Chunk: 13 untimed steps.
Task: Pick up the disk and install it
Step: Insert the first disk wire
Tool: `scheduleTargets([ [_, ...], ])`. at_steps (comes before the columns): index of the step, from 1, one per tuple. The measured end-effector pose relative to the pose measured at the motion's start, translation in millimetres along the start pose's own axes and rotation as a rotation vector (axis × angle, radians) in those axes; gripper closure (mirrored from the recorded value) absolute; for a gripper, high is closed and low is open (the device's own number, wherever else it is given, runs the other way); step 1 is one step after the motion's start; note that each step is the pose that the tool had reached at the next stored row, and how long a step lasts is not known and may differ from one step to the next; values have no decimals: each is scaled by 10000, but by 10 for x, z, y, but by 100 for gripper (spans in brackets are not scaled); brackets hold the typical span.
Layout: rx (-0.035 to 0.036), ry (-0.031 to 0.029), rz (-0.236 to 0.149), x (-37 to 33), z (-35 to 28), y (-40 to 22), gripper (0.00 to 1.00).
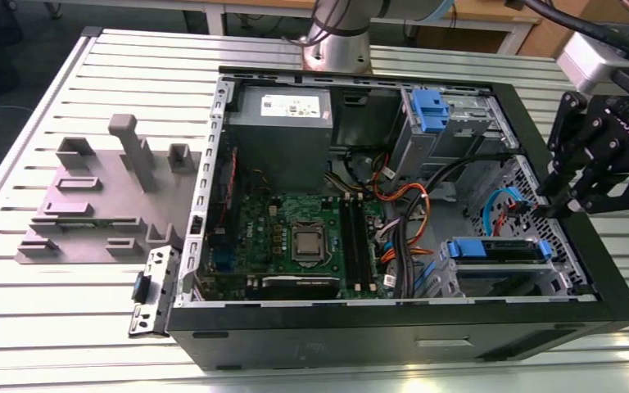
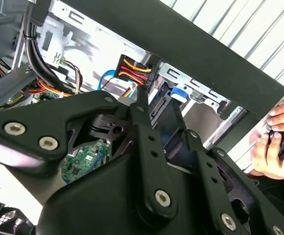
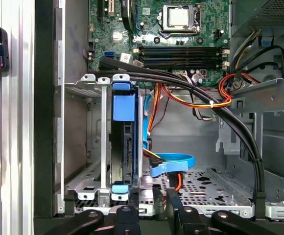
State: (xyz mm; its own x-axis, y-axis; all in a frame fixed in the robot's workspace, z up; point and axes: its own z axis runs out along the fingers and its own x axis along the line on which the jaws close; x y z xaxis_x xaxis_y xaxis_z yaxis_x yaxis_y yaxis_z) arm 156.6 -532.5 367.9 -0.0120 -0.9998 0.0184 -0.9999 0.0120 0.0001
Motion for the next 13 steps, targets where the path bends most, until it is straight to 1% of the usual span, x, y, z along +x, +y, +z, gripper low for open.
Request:
scheduleTargets([
  [4, -2, 9, -13, -21, 27, -1, 64],
  [6, -18, 12, -18, -31, 36, -9, 64],
  [11, -155, 14, -18, -50, 58, -56, 64],
  [13, -176, 25, -18, -52, 72, -70, 64],
])
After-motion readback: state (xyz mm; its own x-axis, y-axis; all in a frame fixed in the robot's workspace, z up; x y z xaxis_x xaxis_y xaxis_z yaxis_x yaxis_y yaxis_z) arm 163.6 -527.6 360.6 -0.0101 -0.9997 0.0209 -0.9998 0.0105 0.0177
